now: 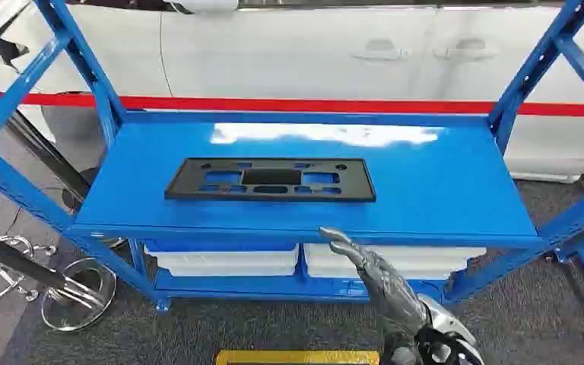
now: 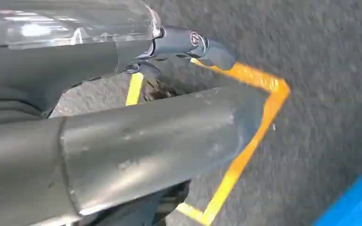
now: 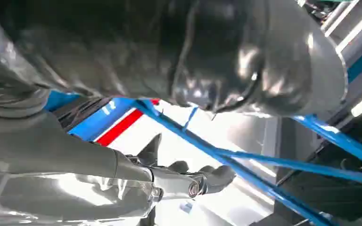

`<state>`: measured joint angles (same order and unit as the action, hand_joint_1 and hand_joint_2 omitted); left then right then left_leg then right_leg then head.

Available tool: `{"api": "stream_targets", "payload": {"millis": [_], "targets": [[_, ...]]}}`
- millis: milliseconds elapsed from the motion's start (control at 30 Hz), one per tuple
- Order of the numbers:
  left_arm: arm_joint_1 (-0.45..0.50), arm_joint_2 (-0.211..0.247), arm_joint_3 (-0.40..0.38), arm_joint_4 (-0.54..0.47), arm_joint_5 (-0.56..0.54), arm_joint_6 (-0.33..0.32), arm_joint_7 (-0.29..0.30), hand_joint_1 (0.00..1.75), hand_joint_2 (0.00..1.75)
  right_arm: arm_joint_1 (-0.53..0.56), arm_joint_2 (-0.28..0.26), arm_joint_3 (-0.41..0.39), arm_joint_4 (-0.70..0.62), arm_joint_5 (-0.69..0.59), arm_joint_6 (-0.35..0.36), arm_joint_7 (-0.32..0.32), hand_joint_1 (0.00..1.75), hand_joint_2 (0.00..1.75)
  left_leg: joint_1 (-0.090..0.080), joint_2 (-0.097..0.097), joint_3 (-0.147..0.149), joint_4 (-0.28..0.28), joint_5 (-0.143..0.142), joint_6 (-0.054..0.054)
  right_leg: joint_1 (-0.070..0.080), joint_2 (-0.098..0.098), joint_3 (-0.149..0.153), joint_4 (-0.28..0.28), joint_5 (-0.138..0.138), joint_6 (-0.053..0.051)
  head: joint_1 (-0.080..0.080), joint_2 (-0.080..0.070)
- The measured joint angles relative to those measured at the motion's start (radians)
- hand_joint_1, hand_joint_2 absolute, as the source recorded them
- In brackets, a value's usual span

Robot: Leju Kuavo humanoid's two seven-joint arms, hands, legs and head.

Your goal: Take the parts from the cabinet and place them on the table.

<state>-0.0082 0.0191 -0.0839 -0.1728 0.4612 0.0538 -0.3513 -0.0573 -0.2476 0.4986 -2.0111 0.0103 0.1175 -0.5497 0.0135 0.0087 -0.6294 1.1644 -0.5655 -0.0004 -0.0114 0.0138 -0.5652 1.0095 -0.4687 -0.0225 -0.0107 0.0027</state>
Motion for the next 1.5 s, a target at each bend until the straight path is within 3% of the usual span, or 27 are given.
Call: {"api": "stream_targets", "payload": {"millis": [67, 100, 167, 233, 267, 333, 400, 433, 467, 500, 567, 600, 667, 733, 767, 867, 900, 933, 967, 1067, 1100, 1133, 1167, 1233, 1300, 1433, 1500], "targets": [[0.001, 0.0, -0.003, 0.0, -0.001, 0.0, 0.0, 0.0, 0.0, 0.004, 0.002, 0.0, 0.003, -0.003, 0.007, 0.0, 0.0, 0.0, 0.0, 0.0, -0.065, 0.141, -0.053, -0.004, 0.002, 0.011, 0.0, 0.001, -0.001, -0.002, 0.0, 0.0], [0.002, 0.0, -0.003, 0.0, -0.002, 0.0, 0.0, 0.0, 0.0, 0.007, 0.002, -0.001, 0.005, -0.004, 0.01, 0.001, 0.0, 0.0, 0.0, 0.0, -0.079, 0.166, -0.051, -0.006, 0.002, 0.019, 0.0, 0.003, -0.001, -0.002, 0.0, 0.0], [0.001, 0.0, -0.003, 0.0, -0.002, 0.0, -0.001, 0.0, 0.0, 0.007, 0.002, -0.002, 0.007, -0.006, 0.013, 0.002, 0.0, 0.0, 0.0, -0.003, -0.035, 0.071, 0.02, -0.002, 0.002, 0.039, 0.001, 0.009, -0.004, -0.001, 0.0, 0.0], [0.002, 0.002, -0.003, 0.0, -0.002, 0.0, -0.003, 0.0, 0.0, 0.007, 0.003, -0.002, 0.007, -0.006, 0.013, 0.002, 0.0, 0.0, 0.001, -0.034, 0.049, -0.106, 0.102, 0.006, 0.001, 0.056, 0.001, 0.017, -0.011, 0.005, 0.0, 0.0], [0.003, 0.003, -0.003, 0.0, -0.002, 0.0, -0.003, 0.0, 0.0, 0.007, 0.004, -0.002, 0.009, -0.006, 0.013, 0.003, 0.0, 0.0, 0.0, -0.048, 0.057, -0.129, 0.081, 0.01, 0.007, 0.059, -0.003, 0.023, -0.014, 0.009, 0.0, 0.0], [-0.002, 0.003, -0.003, 0.0, -0.002, 0.0, -0.003, 0.0, 0.0, 0.007, 0.004, -0.003, 0.011, -0.003, 0.014, 0.006, 0.0, 0.0, -0.003, -0.046, 0.058, -0.134, 0.086, 0.014, 0.002, 0.07, -0.012, 0.025, -0.011, 0.02, 0.0, 0.0], [-0.005, 0.003, -0.003, 0.0, -0.002, -0.002, -0.005, 0.0, 0.0, 0.005, 0.004, -0.003, 0.015, 0.01, 0.014, 0.017, 0.0, 0.0, 0.0, -0.041, 0.06, -0.14, 0.092, 0.028, 0.003, 0.077, -0.011, 0.019, -0.007, 0.032, 0.0, 0.0], [-0.006, 0.001, -0.004, 0.0, -0.002, -0.002, -0.006, 0.0, 0.0, 0.004, 0.004, -0.003, 0.018, 0.017, 0.014, 0.021, 0.0, 0.0, 0.006, -0.031, 0.065, -0.149, 0.097, 0.036, 0.001, 0.062, -0.012, 0.029, -0.018, 0.035, 0.0, 0.0], [-0.005, 0.002, -0.004, 0.0, -0.002, -0.002, -0.006, 0.0, 0.0, 0.0, 0.007, -0.003, 0.021, 0.021, 0.014, 0.022, 0.0, 0.0, 0.006, -0.03, 0.067, -0.153, 0.099, 0.042, 0.005, 0.025, -0.024, 0.062, -0.043, 0.041, 0.001, 0.0], [-0.004, 0.002, -0.004, 0.0, -0.002, -0.003, -0.006, 0.0, 0.0, -0.006, 0.008, -0.003, 0.023, 0.022, 0.013, 0.023, 0.0, 0.0, 0.006, -0.025, 0.066, -0.153, 0.1, 0.044, 0.003, 0.006, -0.057, 0.125, -0.081, 0.046, 0.0, 0.0], [0.0, 0.003, -0.004, 0.0, -0.001, -0.003, -0.006, 0.0, 0.0, -0.007, 0.01, -0.002, 0.034, 0.028, 0.013, 0.024, 0.0, 0.0, 0.003, -0.016, 0.064, -0.152, 0.099, 0.045, -0.003, -0.006, -0.135, 0.285, -0.147, 0.055, 0.0, 0.0], [0.001, 0.004, -0.004, 0.0, 0.0, -0.003, -0.007, 0.0, 0.0, -0.007, 0.01, -0.002, 0.038, 0.029, 0.013, 0.025, 0.0, 0.0, 0.003, -0.014, 0.064, -0.152, 0.098, 0.046, -0.004, -0.007, -0.154, 0.319, -0.148, 0.057, 0.0, 0.0], [0.001, 0.004, -0.004, 0.0, 0.002, -0.004, -0.007, 0.0, 0.0, -0.007, 0.01, -0.002, 0.045, 0.031, 0.013, 0.026, 0.0, 0.0, 0.003, -0.011, 0.067, -0.151, 0.096, 0.044, -0.005, -0.009, -0.123, 0.249, -0.084, 0.056, 0.0, 0.0], [0.0, 0.003, -0.004, 0.0, 0.005, -0.008, -0.011, 0.0, 0.0, -0.008, 0.01, -0.002, 0.048, 0.034, 0.011, 0.027, 0.0, 0.0, 0.003, -0.01, 0.075, -0.151, 0.092, 0.038, -0.002, -0.012, -0.027, 0.063, 0.007, 0.044, 0.0, 0.0], [0.0, 0.002, -0.004, 0.0, 0.008, -0.01, -0.014, 0.0, 0.0, -0.009, 0.01, -0.002, 0.05, 0.034, 0.011, 0.027, 0.0, 0.0, 0.001, -0.01, 0.075, -0.151, 0.09, 0.035, 0.004, -0.017, -0.004, 0.018, -0.006, 0.035, 0.0, 0.0], [0.001, 0.002, -0.004, 0.0, 0.008, -0.011, -0.018, 0.0, 0.0, -0.009, 0.01, -0.001, 0.053, 0.036, 0.011, 0.028, 0.0, 0.0, 0.0, -0.008, 0.073, -0.154, 0.089, 0.018, 0.011, -0.013, -0.011, 0.014, -0.006, 0.027, 0.0, 0.0], [0.0, 0.002, -0.004, 0.0, 0.008, -0.011, -0.018, 0.0, 0.0, -0.009, 0.01, -0.001, 0.053, 0.036, 0.011, 0.029, 0.0, 0.0, -0.001, -0.006, 0.077, -0.159, 0.089, 0.011, 0.01, -0.012, -0.009, 0.008, -0.003, 0.02, 0.0, 0.0], [-0.001, 0.002, -0.004, 0.0, 0.008, -0.012, -0.019, 0.0, 0.0, -0.009, 0.01, -0.001, 0.053, 0.036, 0.011, 0.029, 0.0, 0.0, -0.001, -0.007, 0.075, -0.152, 0.083, 0.005, -0.004, -0.013, 0.001, -0.005, 0.004, 0.012, 0.0, 0.0], [-0.001, 0.002, -0.004, 0.0, 0.008, -0.012, -0.021, 0.0, 0.0, -0.009, 0.01, -0.001, 0.054, 0.036, 0.011, 0.03, 0.0, 0.0, -0.001, -0.007, 0.069, -0.129, 0.067, 0.001, -0.002, -0.013, 0.006, -0.01, 0.004, 0.009, 0.0, 0.0], [0.0, 0.001, -0.004, 0.0, 0.01, -0.014, -0.021, 0.0, 0.0, -0.009, 0.011, 0.001, 0.056, 0.037, 0.011, 0.033, 0.0, 0.0, 0.0, -0.008, -0.05, 0.105, -0.044, -0.008, 0.001, -0.015, 0.008, -0.008, -0.001, -0.003, 0.0, 0.0], [0.001, 0.0, -0.004, 0.0, 0.01, -0.014, -0.021, 0.0, 0.0, -0.009, 0.011, 0.001, 0.059, 0.038, 0.011, 0.034, 0.0, 0.0, 0.0, -0.007, -0.08, 0.159, -0.053, -0.01, 0.002, -0.014, 0.008, -0.007, -0.003, -0.004, 0.0, 0.0], [0.002, 0.0, -0.004, 0.0, 0.01, -0.014, -0.021, 0.0, 0.0, -0.009, 0.011, 0.001, 0.061, 0.038, 0.011, 0.035, 0.0, 0.0, 0.0, -0.007, -0.088, 0.161, -0.034, -0.01, 0.002, -0.013, 0.01, -0.005, -0.006, -0.003, 0.0, 0.0], [0.002, 0.0, -0.004, 0.0, 0.01, -0.014, -0.021, 0.0, 0.0, -0.009, 0.011, 0.001, 0.062, 0.039, 0.011, 0.035, 0.0, 0.0, 0.0, -0.007, -0.069, 0.111, 0.008, -0.009, 0.002, -0.01, 0.014, -0.003, -0.009, -0.002, 0.0, 0.0], [0.002, 0.0, -0.004, 0.0, 0.01, -0.014, -0.022, 0.0, 0.0, -0.009, 0.011, 0.002, 0.062, 0.039, 0.011, 0.035, 0.0, 0.0, 0.0, -0.007, 0.01, -0.063, 0.108, -0.003, 0.002, -0.007, 0.024, 0.004, -0.022, 0.004, 0.0, 0.0], [0.001, 0.0, -0.004, 0.0, 0.01, -0.014, -0.023, 0.0, 0.0, -0.011, 0.011, 0.002, 0.063, 0.04, 0.01, 0.036, 0.0, 0.0, -0.005, -0.01, 0.047, -0.139, 0.101, 0.005, 0.009, -0.005, 0.02, 0.018, -0.035, 0.017, 0.0, 0.0], [0.001, -0.002, -0.004, 0.0, 0.011, -0.015, -0.023, 0.0, 0.0, -0.015, 0.011, 0.004, 0.063, 0.043, 0.01, 0.04, 0.0, 0.0, 0.001, -0.011, 0.049, -0.144, 0.102, 0.031, 0.007, -0.003, 0.022, 0.015, -0.043, 0.034, 0.0, 0.0], [0.001, -0.004, -0.003, 0.0, 0.015, -0.016, -0.023, 0.0, 0.0, -0.02, 0.01, 0.004, 0.063, 0.044, 0.01, 0.042, 0.0, 0.0, 0.002, -0.009, 0.059, -0.148, 0.097, 0.042, 0.005, -0.008, -0.006, 0.086, -0.08, 0.044, 0.0, 0.0]]}}
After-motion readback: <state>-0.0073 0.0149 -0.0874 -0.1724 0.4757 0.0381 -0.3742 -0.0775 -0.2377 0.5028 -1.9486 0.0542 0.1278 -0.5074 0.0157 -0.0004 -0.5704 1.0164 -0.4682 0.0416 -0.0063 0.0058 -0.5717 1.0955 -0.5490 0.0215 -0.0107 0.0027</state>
